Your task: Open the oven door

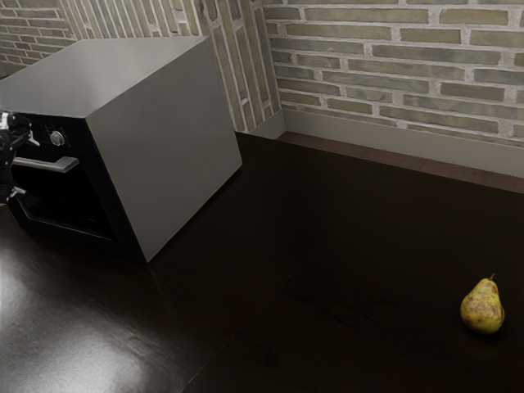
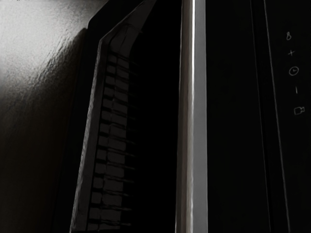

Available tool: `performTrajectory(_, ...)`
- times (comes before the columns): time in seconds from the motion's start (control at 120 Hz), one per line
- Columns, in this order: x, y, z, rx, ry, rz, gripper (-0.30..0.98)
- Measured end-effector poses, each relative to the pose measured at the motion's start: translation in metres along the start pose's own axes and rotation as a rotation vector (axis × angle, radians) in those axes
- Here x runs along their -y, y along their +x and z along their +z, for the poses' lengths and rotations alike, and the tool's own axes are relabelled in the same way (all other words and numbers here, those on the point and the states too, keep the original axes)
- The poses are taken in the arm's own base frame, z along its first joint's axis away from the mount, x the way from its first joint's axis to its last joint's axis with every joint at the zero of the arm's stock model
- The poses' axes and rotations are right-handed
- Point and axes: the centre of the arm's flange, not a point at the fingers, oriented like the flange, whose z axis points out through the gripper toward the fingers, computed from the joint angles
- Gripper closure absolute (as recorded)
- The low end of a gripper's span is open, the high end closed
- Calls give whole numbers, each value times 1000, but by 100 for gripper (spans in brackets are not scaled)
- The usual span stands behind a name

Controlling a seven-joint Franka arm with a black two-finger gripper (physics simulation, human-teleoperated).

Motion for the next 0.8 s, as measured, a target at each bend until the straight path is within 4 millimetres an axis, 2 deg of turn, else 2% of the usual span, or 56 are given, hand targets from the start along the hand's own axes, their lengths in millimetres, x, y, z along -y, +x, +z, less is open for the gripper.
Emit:
performTrajectory(0.225,0,-4,8,3,-8,16,0)
performTrajectory(0.567,29,-3,37,11,32,-1,0)
performTrajectory(0.7,34,-4,38,10,32,2,0)
performTrajectory(0.8,50,-4,31,-3,39,-2,0)
